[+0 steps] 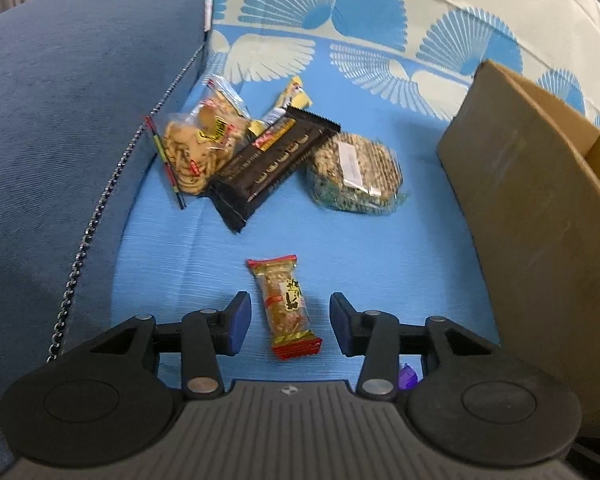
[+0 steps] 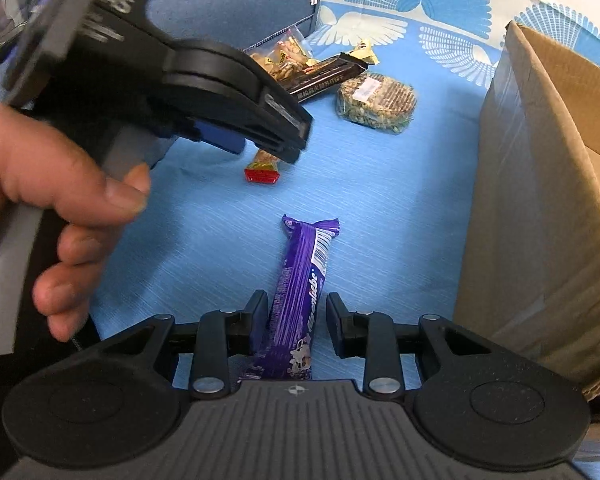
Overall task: Organize snacks
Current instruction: 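Grasp the purple bar with the right gripper while the left gripper grasps the gold-wrapped cake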
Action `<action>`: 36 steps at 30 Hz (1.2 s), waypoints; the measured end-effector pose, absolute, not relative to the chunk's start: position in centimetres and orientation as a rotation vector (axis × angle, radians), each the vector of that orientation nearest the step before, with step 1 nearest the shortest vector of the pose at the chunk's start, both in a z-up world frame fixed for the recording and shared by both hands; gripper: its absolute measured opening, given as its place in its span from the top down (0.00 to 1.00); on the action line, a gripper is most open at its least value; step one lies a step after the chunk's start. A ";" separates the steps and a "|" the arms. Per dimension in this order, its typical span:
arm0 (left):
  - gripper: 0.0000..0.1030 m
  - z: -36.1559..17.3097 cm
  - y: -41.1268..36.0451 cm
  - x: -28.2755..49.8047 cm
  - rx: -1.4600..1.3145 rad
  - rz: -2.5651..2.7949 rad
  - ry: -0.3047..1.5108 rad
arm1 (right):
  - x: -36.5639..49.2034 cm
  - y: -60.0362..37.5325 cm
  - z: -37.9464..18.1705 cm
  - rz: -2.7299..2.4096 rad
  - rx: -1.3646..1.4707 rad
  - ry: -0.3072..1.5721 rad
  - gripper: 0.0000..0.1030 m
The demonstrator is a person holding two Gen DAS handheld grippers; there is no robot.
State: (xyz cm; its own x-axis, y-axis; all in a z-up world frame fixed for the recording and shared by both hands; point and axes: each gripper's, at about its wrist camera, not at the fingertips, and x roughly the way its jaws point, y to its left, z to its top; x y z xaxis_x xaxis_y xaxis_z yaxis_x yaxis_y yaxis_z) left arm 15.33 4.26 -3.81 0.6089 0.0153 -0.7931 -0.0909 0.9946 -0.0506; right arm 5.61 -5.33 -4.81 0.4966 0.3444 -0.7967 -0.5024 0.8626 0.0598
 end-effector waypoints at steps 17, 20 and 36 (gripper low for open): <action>0.81 -1.5 6.7 7.9 -0.123 -0.087 0.904 | 4.2 -5.2 -3.9 0.563 -0.230 0.835 0.82; 0.81 -2.2 7.5 6.6 -0.151 -0.092 0.947 | 4.1 -5.3 -4.0 0.568 -0.201 0.871 0.81; 0.81 -3.4 8.0 6.6 -0.179 -0.144 1.015 | 2.9 -3.7 -4.5 0.519 -0.255 0.878 0.64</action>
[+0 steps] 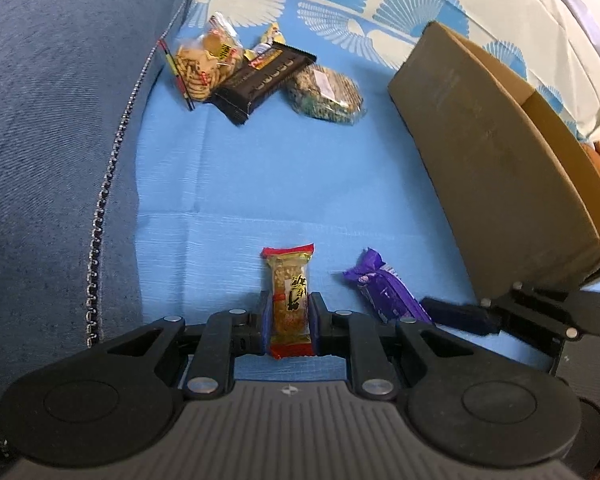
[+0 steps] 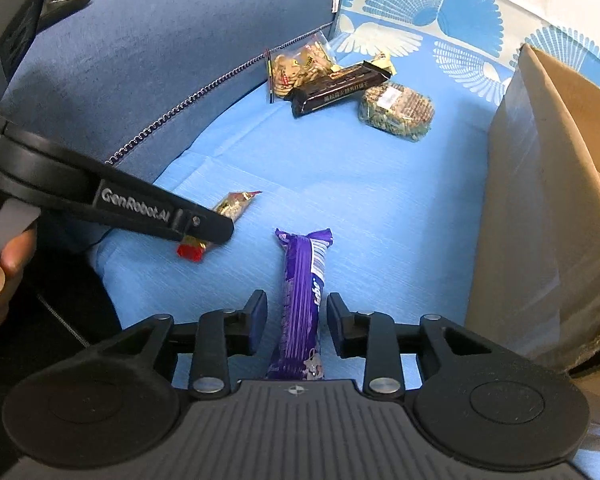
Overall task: Organize snacks
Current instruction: 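Grasp the purple bar with the right gripper while the left gripper grasps the gold-wrapped cake, then lift the purple bar and gold cake and carry both over the box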
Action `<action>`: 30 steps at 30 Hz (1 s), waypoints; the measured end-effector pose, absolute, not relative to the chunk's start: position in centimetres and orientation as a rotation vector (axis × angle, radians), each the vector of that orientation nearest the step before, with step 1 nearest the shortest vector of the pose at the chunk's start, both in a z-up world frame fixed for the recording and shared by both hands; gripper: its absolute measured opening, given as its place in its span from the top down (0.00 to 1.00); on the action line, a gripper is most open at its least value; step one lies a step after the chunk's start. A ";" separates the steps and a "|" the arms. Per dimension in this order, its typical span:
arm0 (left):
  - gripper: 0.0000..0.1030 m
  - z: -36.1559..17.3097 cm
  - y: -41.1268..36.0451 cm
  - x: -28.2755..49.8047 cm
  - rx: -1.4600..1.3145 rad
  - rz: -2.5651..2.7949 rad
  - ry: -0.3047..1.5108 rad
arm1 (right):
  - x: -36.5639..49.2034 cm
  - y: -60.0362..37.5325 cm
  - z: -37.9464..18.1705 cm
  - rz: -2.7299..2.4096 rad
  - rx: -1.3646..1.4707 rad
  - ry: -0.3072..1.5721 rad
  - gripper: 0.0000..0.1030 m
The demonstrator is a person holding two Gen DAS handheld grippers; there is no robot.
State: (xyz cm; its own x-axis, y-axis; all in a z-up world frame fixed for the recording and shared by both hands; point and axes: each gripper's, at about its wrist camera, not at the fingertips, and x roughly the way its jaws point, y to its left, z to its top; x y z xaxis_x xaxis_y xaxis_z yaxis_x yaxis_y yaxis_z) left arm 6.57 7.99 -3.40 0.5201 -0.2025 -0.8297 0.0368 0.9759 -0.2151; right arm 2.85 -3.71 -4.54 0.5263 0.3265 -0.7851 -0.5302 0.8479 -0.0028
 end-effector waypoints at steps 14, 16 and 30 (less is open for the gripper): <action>0.79 -3.5 7.1 6.8 -0.118 -0.148 1.022 | 3.0 -3.2 -4.9 0.486 -0.332 0.869 0.61; 0.79 -3.4 7.0 6.7 -0.108 -0.145 1.016 | 2.9 -3.2 -5.1 0.487 -0.353 0.871 0.62; 0.81 -1.7 7.6 5.0 -0.127 -0.147 0.899 | 1.9 -2.5 -3.2 0.491 -0.388 0.755 0.83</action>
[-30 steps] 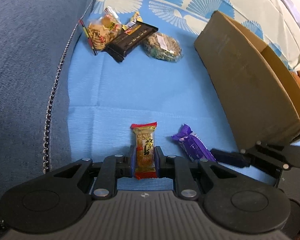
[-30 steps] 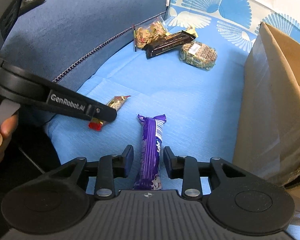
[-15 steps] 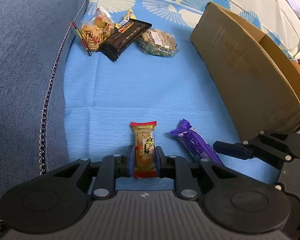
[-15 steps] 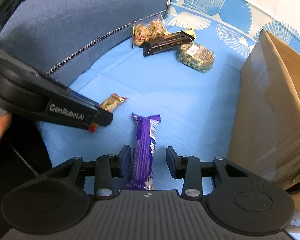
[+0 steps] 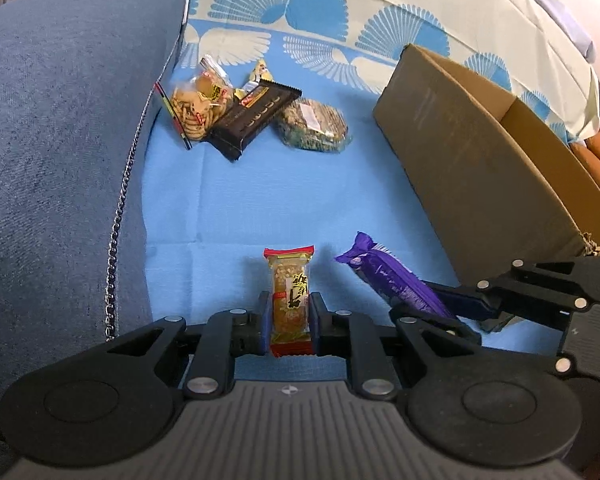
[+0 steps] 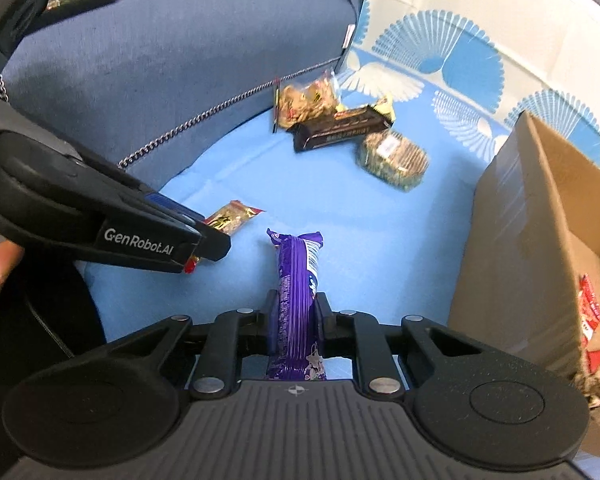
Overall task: Organize snacks
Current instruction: 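Lift the purple bar and gold cake and carry both over the box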
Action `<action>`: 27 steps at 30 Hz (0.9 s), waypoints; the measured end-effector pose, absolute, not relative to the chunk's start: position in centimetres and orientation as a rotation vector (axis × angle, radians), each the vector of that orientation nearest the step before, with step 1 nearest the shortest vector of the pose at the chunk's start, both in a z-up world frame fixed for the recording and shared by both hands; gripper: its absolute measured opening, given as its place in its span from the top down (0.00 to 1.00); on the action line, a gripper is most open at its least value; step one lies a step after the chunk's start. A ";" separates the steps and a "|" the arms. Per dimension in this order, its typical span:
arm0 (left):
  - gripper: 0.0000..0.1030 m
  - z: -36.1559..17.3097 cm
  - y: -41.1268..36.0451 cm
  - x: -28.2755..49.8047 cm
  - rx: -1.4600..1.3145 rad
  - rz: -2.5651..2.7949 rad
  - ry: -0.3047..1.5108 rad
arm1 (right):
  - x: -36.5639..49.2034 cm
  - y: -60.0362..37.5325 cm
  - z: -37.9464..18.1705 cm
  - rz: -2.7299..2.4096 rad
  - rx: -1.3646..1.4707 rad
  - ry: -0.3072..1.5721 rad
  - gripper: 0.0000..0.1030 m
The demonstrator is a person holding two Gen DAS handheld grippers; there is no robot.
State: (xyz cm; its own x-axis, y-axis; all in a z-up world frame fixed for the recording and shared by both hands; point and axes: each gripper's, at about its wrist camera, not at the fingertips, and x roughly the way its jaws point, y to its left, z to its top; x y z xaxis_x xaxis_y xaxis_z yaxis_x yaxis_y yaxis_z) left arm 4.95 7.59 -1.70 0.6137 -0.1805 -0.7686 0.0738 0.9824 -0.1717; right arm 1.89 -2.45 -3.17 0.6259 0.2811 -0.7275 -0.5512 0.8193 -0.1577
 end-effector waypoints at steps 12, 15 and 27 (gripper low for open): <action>0.81 -1.5 7.8 4.9 -0.130 -0.146 0.875 | 2.1 -3.4 -2.4 0.502 -0.326 0.722 0.83; 0.81 -1.3 8.1 4.6 -0.145 -0.136 0.859 | 2.0 -4.0 -1.9 0.503 -0.303 0.701 0.83; 0.81 0.3 7.2 3.2 -0.095 -0.045 0.767 | 1.0 -7.4 0.4 0.533 -0.180 0.591 0.82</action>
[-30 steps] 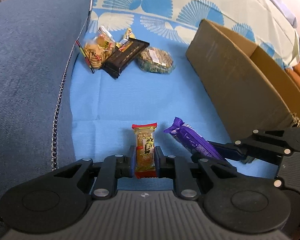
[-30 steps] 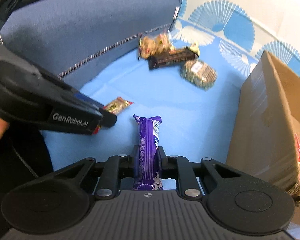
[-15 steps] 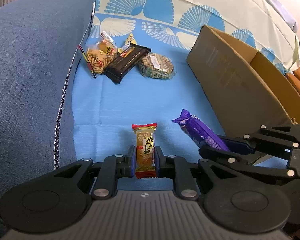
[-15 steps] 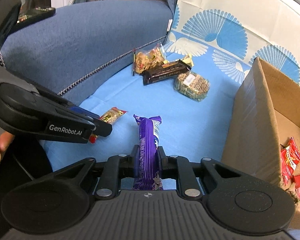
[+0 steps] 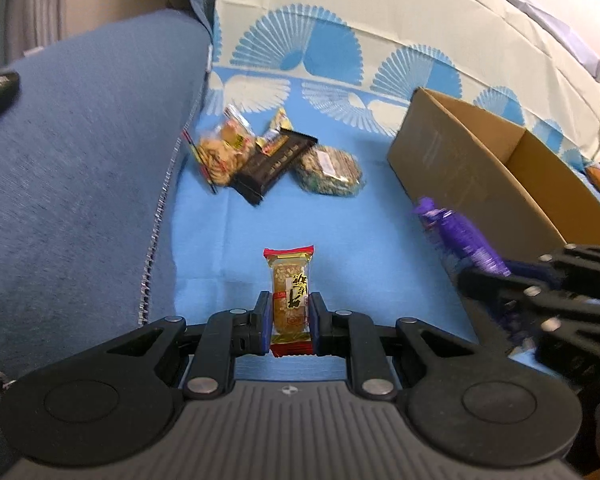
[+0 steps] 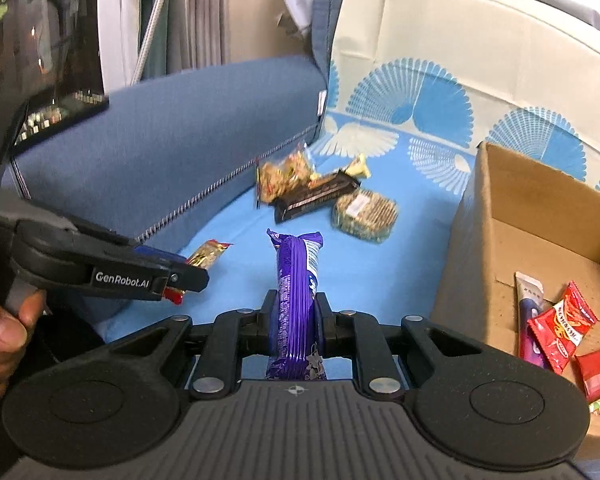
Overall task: Organize snacks
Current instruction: 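Lift the purple bar and gold cake and carry both over the box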
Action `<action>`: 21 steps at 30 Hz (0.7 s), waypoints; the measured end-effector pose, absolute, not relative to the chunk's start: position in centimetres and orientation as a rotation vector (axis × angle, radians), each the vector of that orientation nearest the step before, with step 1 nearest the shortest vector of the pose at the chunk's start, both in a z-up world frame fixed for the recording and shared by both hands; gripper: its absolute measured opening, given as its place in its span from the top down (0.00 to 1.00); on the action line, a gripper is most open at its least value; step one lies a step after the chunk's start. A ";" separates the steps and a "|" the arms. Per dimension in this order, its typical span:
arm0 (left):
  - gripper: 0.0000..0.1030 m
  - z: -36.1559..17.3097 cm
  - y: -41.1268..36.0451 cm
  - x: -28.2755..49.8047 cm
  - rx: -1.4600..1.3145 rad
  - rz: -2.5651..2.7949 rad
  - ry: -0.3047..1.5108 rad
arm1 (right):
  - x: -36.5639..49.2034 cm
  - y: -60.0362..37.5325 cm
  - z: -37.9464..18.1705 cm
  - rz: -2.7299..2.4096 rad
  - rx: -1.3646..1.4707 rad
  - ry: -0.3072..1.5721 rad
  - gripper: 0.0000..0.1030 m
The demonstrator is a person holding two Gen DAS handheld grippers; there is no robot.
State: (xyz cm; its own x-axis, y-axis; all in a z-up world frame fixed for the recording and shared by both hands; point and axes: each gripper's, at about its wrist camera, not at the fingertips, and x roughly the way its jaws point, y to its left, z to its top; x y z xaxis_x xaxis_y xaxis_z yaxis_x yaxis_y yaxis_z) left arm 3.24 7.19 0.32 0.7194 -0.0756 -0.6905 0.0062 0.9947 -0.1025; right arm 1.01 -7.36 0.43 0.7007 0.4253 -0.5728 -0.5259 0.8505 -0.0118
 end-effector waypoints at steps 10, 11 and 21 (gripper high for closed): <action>0.81 3.2 5.3 2.3 -0.178 0.042 0.745 | 0.3 -12.1 3.4 0.553 -0.025 0.487 0.82; 0.81 3.6 4.9 2.4 -0.178 0.039 0.739 | 0.4 -12.5 3.8 0.552 -0.009 0.478 0.82; 0.81 8.0 -0.9 4.7 -0.154 -0.048 0.668 | 1.9 -16.8 6.5 0.462 0.165 0.394 0.82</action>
